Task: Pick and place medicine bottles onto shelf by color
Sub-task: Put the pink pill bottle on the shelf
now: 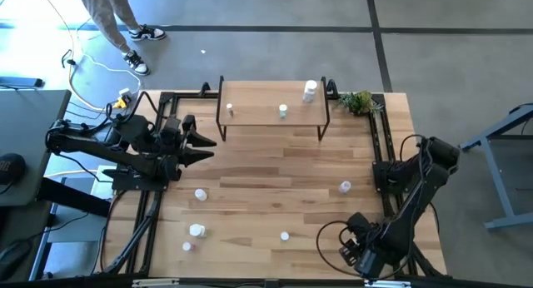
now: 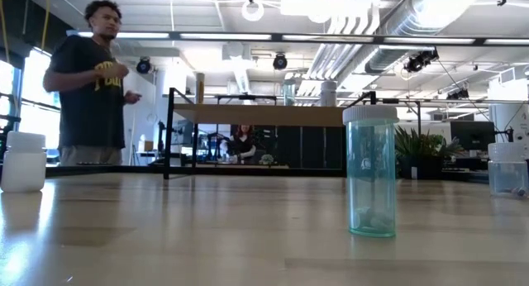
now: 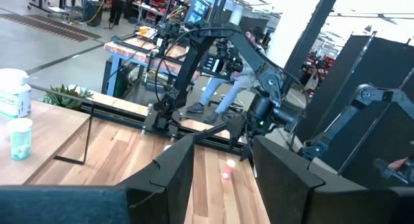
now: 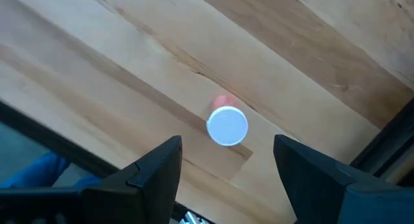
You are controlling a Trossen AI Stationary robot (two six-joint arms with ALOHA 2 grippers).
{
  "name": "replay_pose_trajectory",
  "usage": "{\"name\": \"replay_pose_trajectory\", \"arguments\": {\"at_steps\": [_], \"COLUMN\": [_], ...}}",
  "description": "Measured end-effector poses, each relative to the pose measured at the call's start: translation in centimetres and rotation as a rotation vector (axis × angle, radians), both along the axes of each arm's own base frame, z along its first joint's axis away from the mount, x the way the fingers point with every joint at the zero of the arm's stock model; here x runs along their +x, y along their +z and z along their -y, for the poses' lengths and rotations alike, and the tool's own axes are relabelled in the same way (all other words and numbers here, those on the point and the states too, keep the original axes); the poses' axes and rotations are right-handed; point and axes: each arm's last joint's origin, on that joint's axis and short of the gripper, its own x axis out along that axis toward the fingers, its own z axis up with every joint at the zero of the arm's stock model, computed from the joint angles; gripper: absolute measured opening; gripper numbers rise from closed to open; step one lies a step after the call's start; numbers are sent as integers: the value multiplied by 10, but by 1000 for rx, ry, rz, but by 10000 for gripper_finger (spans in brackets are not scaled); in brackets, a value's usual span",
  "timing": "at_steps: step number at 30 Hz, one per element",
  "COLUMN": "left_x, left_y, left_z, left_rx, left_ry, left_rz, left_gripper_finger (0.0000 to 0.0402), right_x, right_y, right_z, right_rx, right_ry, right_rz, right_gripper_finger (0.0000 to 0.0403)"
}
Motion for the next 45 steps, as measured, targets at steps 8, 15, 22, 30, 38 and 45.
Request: {"name": "replay_pose_trajectory", "arguments": {"at_steps": [8,15,22,30,38,45], "left_x": [0,0,0,0,0,0], "left_y": [2,2,2,2,2,2], "left_z": [0,0,0,0,0,0], "left_rx": [-2,0,0,12,9,0], "left_ry": [3,3,3,2,0,0], "left_rz": [22,22,22,21,21,20], "left_gripper_finger": [149,149,148,148,149,149], "right_x": [4,7,9,12,26,55], "right_y": [-22,-37,-45,-44,-34,-9], "right_z": [-7,-13,-15,-14,-14,-8], "right_rx": [-65,-98,-104,-81,-19,33], "right_ry": [-56,-98,-146,-160,-163,-149], "right_rz": [-44,-62,-67,-97,-100,-34], "right_gripper_finger": [236,236,193,125,106,105]}}
